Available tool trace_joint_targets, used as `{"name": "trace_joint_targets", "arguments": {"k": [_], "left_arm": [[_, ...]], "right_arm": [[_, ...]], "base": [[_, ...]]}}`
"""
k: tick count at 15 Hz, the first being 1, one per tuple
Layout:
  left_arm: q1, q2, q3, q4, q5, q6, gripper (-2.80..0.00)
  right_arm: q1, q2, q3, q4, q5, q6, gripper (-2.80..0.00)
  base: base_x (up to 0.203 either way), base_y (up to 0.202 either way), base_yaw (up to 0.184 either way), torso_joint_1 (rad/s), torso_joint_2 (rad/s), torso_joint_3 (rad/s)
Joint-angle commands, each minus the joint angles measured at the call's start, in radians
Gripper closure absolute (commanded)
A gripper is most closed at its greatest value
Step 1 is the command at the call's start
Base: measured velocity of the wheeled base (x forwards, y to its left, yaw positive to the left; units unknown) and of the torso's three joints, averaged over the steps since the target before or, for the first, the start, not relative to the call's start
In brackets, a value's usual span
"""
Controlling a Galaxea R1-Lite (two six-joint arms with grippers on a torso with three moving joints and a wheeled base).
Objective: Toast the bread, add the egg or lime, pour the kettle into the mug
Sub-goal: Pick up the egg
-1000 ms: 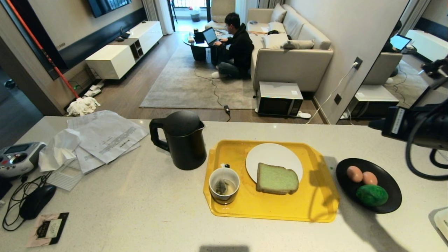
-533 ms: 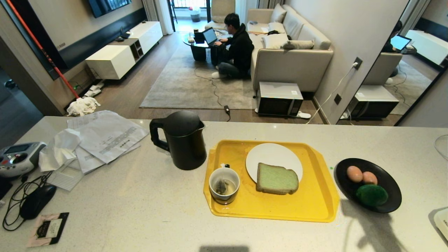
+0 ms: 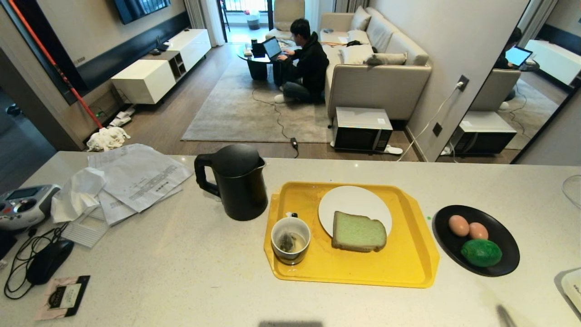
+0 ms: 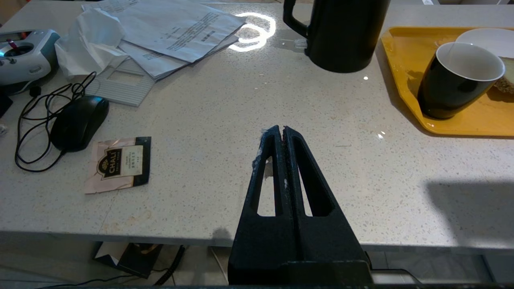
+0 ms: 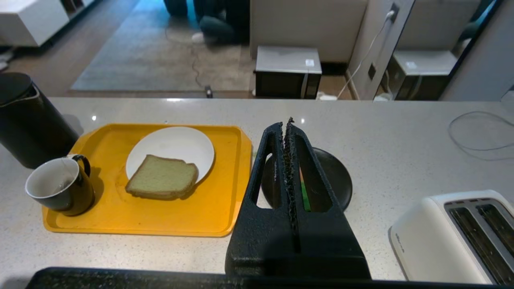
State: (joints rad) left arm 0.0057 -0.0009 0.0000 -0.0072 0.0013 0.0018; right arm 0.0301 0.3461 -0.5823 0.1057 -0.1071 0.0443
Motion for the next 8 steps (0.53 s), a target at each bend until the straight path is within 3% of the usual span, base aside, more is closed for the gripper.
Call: {"name": "trace_joint_targets", "arguments": {"k": [1,8], "left_arm": [[0.0,-0.001,0.0,0.0,0.0,0.0,0.0],[0.0,-0.001,0.0,0.0,0.0,0.0,0.0]], "right_arm": [[-0.015,-0.24,0.117,0.003,0.002,-0.004,0.0],[-0.024,-0.346,0.302,0.068,0.02,-0.038,0.0]], "base": [[0.0,0.0,0.0,0.0,0.0,0.0],[0.0,0.0,0.0,0.0,0.0,0.0]]}}
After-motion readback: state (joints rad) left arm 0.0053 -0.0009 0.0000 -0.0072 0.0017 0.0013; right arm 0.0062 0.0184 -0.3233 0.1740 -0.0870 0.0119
